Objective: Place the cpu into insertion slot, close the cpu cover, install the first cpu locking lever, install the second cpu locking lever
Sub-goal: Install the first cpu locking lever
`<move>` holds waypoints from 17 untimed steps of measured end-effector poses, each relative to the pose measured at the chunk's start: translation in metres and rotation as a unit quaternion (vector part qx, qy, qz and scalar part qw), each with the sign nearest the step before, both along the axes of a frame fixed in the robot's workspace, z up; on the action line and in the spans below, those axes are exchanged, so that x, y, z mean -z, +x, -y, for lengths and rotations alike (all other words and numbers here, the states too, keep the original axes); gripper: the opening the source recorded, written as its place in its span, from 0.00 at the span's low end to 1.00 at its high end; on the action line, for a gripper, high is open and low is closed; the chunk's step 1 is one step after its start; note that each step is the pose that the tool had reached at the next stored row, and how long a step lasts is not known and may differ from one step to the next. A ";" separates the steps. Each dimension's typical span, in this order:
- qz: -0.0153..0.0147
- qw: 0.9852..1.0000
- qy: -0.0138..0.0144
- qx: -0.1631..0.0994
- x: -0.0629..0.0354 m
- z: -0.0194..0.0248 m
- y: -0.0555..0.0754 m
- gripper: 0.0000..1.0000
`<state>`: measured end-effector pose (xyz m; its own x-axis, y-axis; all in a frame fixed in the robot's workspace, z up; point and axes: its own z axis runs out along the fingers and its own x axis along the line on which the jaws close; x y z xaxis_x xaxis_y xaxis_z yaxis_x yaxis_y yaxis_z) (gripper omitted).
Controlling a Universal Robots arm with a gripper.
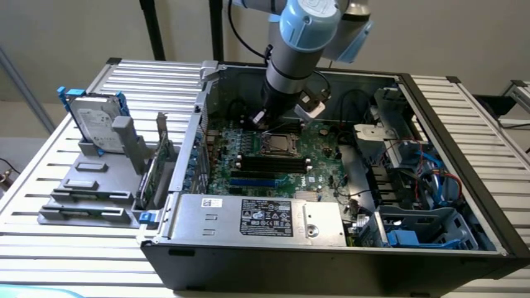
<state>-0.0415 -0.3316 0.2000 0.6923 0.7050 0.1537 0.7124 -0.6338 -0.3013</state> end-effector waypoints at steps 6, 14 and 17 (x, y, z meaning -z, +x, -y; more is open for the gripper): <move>0.000 1.000 -0.004 0.000 0.0014 -0.0008 0.006 0.11; -0.010 1.000 -0.010 0.000 0.0017 -0.0014 0.006 0.11; -0.011 1.000 -0.010 -0.001 0.0024 -0.0020 0.007 0.11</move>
